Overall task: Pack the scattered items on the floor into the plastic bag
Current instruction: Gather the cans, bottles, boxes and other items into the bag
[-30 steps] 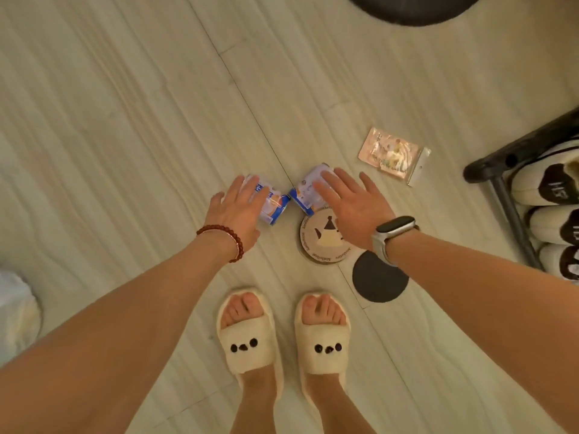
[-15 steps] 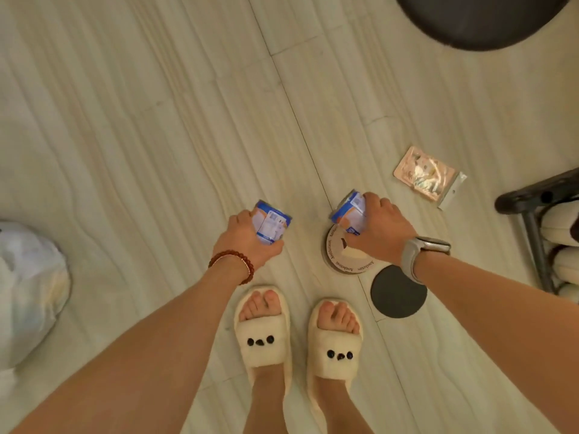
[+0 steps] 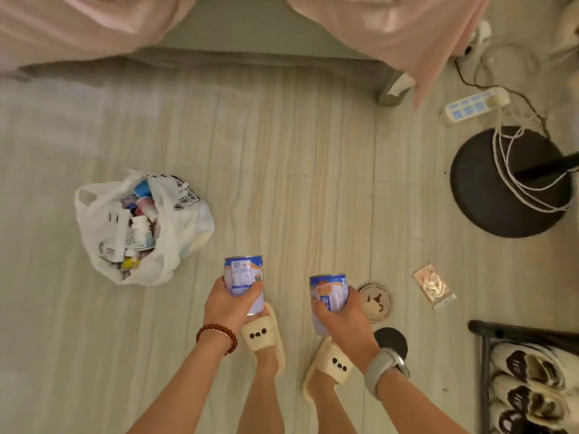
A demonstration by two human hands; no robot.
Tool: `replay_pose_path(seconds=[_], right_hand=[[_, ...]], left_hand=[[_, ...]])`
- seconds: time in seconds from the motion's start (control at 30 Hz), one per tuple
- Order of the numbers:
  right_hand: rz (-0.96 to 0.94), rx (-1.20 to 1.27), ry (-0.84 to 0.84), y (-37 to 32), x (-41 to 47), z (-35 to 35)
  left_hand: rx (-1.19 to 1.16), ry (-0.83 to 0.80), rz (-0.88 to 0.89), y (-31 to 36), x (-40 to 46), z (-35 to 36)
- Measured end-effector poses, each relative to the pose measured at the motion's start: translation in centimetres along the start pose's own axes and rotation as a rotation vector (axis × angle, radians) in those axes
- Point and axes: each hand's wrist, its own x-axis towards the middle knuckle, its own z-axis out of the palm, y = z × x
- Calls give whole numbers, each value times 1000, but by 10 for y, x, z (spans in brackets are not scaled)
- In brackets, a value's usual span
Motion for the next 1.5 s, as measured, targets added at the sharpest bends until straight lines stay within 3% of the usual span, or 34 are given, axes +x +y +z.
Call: replay_pose_path(seconds=[0.2,0.37,0.67,0.9,1.13,1.23,1.37,1.5], right_hand=[[-9,-115,-81,-80,-51,77],[3,-197,-119,-135,-55,176],[89,-362,-152,-183,15,374],[-1,-485,-116,-187,113,464],[-116,-575,11,-178,226,508],[-231,-612,0,-172,247,502],[-469,-880,26,-168,251,483],[-352,-1038,120,-173,259,470]], left_hand=[[-238,167,-111,2,-4,-121],[-358,207,-217,-23,37,-217],[-237,153,-246,-70,158,-334],[-232,132,-271,-97,272,-319],[-218,126,-246,-98,383,-266],[-127,155,-169,-89,413,-253],[154,55,2,-80,432,-241],[410,-1,-55,-82,441,-237]])
